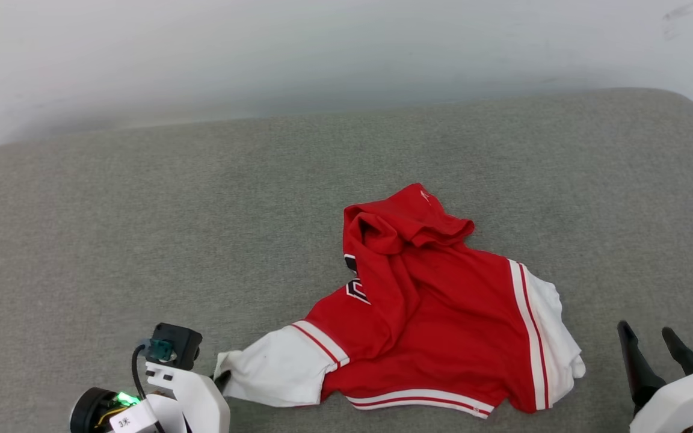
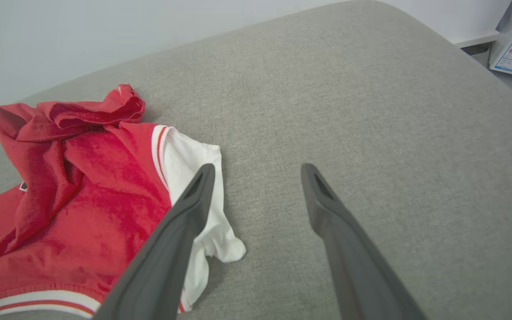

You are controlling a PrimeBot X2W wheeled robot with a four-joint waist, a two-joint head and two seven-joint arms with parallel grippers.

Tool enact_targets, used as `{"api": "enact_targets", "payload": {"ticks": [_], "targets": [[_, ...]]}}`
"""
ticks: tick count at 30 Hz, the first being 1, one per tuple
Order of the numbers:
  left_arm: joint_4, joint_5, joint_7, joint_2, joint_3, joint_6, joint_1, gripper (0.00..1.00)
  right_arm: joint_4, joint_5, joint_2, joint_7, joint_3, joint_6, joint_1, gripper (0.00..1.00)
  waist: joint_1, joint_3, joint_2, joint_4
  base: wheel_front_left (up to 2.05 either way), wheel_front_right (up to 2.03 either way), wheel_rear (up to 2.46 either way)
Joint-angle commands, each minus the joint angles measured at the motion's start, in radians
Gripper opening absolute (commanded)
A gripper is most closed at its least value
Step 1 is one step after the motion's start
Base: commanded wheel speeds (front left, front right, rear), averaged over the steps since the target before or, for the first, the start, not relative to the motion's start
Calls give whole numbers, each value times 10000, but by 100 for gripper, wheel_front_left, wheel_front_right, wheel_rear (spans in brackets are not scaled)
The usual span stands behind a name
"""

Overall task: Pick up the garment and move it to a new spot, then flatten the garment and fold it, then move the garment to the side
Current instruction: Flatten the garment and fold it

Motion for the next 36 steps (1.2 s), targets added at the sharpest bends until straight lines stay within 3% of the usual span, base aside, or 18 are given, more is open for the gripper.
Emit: {"api": "enact_targets", "payload": {"ticks": [1, 9, 20, 21, 22, 24, 26, 28, 36], "targets": [[-259, 160, -165, 84, 72, 150, 123, 0, 109, 194, -166, 345, -80, -3, 51, 100, 0, -24, 0, 90, 0, 0, 0], [-1870, 501, -120, 431, 163, 605, 237, 0, 726, 993, -1338, 3170, 712, -3, -451, 100, 0, 301, 0, 457, 0, 0, 0], [-2340, 582, -285, 327, 206, 837, 175, 0, 1743, 1852, -2107, 4675, 2261, -5, -988, 100, 0, 835, 0, 697, 0, 0, 0], [-2317, 532, -371, 273, 232, 834, 125, 0, 2347, 1948, -2174, 5047, 2527, -9, -1059, 84, 0, 975, 0, 729, 0, 0, 0], [-2295, 528, -380, 275, 240, 848, 108, 0, 2482, 2006, -2161, 5056, 2578, -11, -1130, 58, 0, 1019, 0, 734, 0, 0, 0], [-2270, 499, -437, 247, 270, 847, 81, 0, 2762, 1988, -2208, 5056, 2731, -11, -1332, 40, 0, 1070, 0, 725, 0, 0, 0], [-2237, 496, -467, 231, 274, 853, 60, 0, 3082, 2054, -2196, 5167, 2856, -13, -1467, 30, 0, 1092, 0, 725, 0, 0, 0], [-2204, 462, -494, 211, 271, 842, 66, 0, 3338, 2209, -2118, 5288, 3019, -11, -1516, 0, 0, 1070, 0, 737, 0, 0, 0], [-2201, 448, -891, 250, 513, 1067, 367, 0, 2853, 2261, -2364, 4894, 2814, -5, -1694, 0, 0, 505, 0, 652, 0, 0, 0]]}}
